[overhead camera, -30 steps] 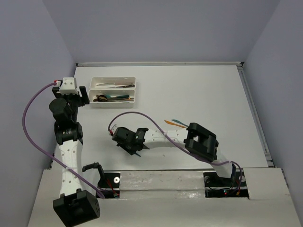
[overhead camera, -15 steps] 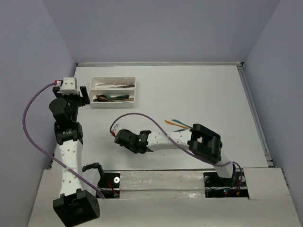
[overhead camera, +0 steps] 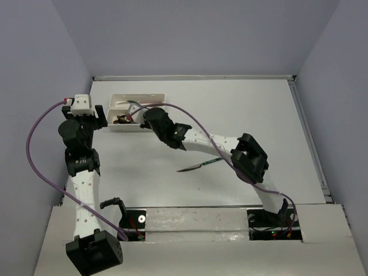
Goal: Sort the eating utensils into containers
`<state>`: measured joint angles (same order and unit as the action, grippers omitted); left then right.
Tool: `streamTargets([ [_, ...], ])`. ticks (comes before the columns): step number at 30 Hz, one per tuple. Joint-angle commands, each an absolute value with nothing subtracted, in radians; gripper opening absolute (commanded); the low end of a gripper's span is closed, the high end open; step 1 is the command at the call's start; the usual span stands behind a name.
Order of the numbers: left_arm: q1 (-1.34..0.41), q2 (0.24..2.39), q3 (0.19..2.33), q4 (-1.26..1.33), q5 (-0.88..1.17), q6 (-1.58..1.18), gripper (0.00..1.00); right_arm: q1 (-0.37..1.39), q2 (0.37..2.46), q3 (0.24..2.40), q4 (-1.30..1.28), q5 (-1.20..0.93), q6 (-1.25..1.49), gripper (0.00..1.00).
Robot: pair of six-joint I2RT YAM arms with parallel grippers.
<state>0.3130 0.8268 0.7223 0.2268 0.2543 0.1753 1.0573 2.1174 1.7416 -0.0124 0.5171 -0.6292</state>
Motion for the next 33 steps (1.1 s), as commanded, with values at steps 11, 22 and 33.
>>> streamTargets([
  [11, 0.342, 0.822, 0.726, 0.278, 0.256, 0.179, 0.81, 0.882, 2.706, 2.557, 0.143, 0.187, -1.097, 0.00],
  [22, 0.351, 0.828, 0.733, 0.267, 0.270, 0.179, 0.80, 0.854, 2.807, 2.615, 0.164, 0.055, -0.913, 0.00],
  [33, 0.351, 0.828, 0.732, 0.267, 0.281, 0.178, 0.80, 0.834, 2.847, 2.595, 0.158, 0.095, -0.871, 0.00],
])
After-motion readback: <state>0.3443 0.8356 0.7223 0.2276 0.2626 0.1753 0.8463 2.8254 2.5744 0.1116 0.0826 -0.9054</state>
